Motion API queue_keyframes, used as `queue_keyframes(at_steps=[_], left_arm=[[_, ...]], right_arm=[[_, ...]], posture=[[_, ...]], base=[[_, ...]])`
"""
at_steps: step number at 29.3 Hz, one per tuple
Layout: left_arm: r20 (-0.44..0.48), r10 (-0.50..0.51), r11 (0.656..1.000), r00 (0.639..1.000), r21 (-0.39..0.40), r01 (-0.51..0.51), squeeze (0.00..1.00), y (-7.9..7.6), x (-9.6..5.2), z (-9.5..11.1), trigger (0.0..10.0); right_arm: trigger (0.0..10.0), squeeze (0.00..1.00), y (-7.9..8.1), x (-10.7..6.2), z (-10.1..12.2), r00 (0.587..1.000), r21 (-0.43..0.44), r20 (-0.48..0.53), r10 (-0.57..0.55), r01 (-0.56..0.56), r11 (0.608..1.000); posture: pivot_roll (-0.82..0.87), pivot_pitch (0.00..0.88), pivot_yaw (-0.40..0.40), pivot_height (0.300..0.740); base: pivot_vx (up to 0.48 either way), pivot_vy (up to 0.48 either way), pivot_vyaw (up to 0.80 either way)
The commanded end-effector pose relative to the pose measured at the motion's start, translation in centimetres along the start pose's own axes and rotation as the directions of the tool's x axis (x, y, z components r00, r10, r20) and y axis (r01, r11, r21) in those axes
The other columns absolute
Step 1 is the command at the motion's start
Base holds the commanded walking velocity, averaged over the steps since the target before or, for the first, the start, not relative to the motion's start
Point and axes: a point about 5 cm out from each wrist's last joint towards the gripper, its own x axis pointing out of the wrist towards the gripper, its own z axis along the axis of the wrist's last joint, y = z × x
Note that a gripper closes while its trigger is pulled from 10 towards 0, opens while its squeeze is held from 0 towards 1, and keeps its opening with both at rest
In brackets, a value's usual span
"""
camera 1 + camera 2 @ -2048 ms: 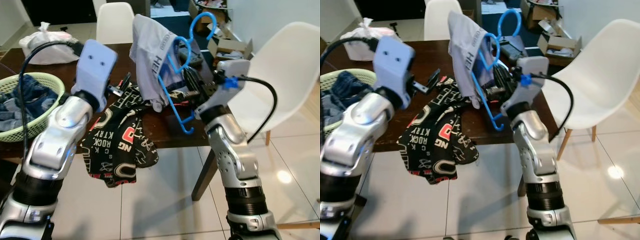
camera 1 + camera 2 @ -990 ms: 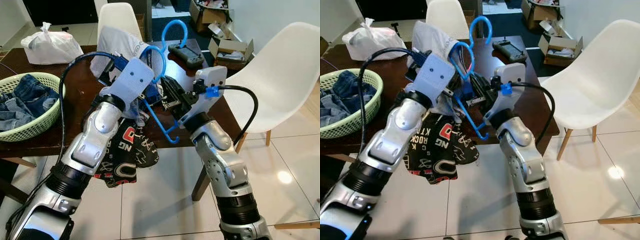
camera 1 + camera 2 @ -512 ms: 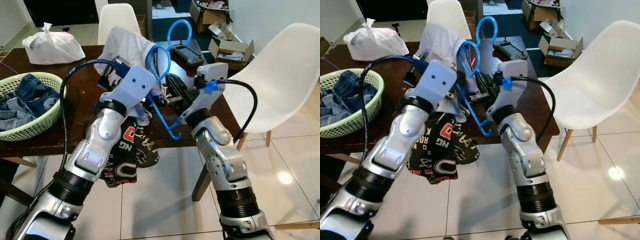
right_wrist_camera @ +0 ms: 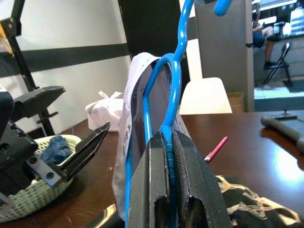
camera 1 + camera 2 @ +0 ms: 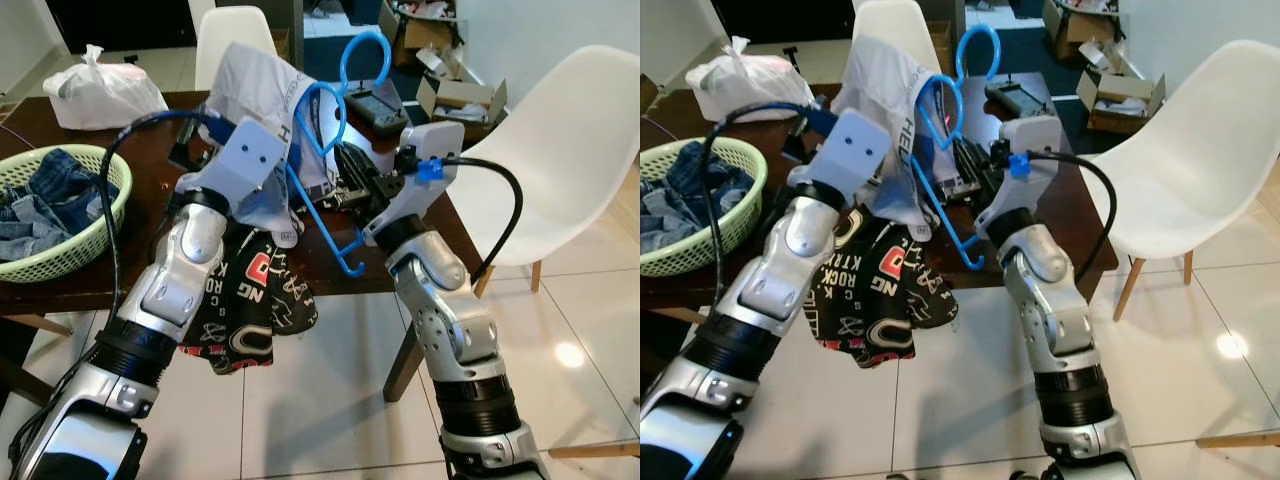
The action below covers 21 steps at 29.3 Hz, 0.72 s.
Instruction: Hang hanger
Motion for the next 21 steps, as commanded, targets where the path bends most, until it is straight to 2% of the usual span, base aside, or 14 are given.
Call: queue_keyframes(at_steps=[1, 4, 11, 21], left_arm=[[0.015, 0.004, 1.000, 1.000, -0.009, -0.004, 0.00, 0.2, 0.1, 0.2, 10.0], [0.026, -0.002, 0.998, 1.000, -0.057, 0.004, 0.00, -0.1, -0.1, 0.8, 10.0], [0.033, -0.011, 0.997, 0.999, -0.081, 0.013, 0.00, -0.4, -0.3, 0.9, 10.0], [0.039, -0.055, 0.984, 0.998, -0.169, 0.061, 0.00, -1.8, -0.2, 1.0, 10.0]], right_arm=[[0.0, 0.00, 0.2, -0.2, 0.3, 1.000, 0.017, 0.014, 0.008, -0.008, 1.000], [0.0, 0.00, -0.1, -0.2, -0.1, 1.000, 0.037, -0.010, -0.011, 0.012, 0.999], [0.0, 0.00, -0.6, -0.2, -0.2, 0.999, 0.034, -0.023, -0.042, 0.043, 0.998], [0.0, 0.00, -1.3, -0.2, -0.1, 0.996, -0.011, -0.029, -0.089, 0.088, 0.996]], posture=[[0.05, 0.149, 0.043, 0.740], [0.05, 0.150, 0.042, 0.740], [0.05, 0.149, 0.043, 0.740], [0.04, 0.143, 0.048, 0.740]], base=[[0.000, 0.000, -0.66], [0.000, 0.000, -0.66], [0.000, 0.000, -0.72], [0.000, 0.000, -0.73]])
